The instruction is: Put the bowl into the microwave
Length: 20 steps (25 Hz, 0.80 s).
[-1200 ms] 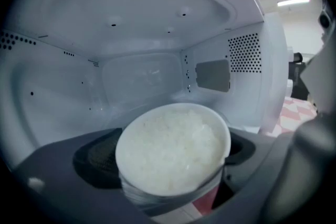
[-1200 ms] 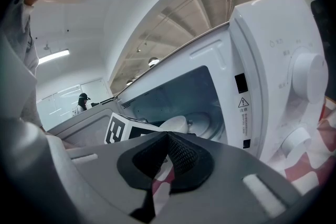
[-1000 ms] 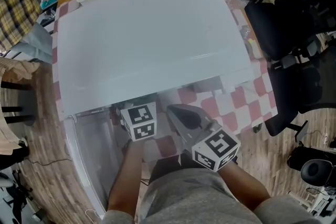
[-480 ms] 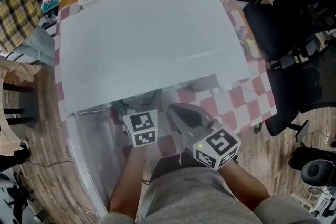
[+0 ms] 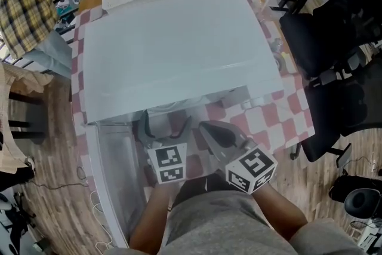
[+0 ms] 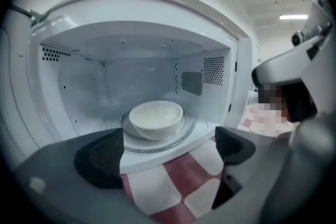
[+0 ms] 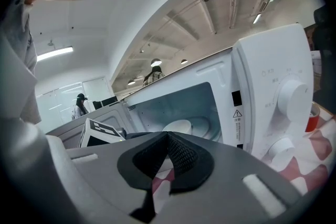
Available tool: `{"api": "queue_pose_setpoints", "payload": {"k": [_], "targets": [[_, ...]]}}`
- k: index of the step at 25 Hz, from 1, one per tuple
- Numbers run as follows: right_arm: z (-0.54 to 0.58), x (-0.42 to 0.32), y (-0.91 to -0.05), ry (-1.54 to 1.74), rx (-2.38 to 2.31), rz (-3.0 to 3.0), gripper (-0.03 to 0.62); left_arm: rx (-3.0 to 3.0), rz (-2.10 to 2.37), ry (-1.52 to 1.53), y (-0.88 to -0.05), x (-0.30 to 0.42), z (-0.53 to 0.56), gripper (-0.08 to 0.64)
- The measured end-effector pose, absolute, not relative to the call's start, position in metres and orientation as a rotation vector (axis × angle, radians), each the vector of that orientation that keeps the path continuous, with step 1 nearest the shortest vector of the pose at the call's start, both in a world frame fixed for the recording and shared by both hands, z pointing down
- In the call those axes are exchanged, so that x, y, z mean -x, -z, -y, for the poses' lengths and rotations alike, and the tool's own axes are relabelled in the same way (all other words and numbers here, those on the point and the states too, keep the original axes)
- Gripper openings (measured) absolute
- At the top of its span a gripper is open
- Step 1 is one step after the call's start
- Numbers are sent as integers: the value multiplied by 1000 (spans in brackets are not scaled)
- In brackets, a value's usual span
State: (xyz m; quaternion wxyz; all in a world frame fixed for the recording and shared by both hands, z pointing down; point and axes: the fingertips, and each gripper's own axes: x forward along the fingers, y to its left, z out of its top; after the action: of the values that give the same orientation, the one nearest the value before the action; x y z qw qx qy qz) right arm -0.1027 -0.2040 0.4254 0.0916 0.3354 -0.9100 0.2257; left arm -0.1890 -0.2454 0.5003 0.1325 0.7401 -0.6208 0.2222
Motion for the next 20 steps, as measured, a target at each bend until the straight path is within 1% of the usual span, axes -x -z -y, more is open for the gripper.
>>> {"api": "queue_pose_setpoints", "payload": {"k": [4,8,11,13,15,18,20], "targets": [[200,94,-412,-640,-1000,2714,-2,-2147,1809,-572,-480,187,225,540],[199,82,-385,-604,-1018,2752,-2,-2223,1735,-463,-446,170,203,537],[198,71,-363,-580,-1052,2775,-2,-2300,1671,-362,-414,156,186,507],[197,64,-348,-553,-1081,2791,-2,-2362,1650,-311,-393,150,177,473],[194,57,-336,-534,-1109,2806,-1,-2417,1633,-257,-373,147,170,414],[188,49,-323,-514,-1136,2814,-2,-2464,1596,-169,-351,147,159,304],[183,46,-318,-504,-1149,2816,-2,-2473,1594,-134,-340,150,154,247]]}}
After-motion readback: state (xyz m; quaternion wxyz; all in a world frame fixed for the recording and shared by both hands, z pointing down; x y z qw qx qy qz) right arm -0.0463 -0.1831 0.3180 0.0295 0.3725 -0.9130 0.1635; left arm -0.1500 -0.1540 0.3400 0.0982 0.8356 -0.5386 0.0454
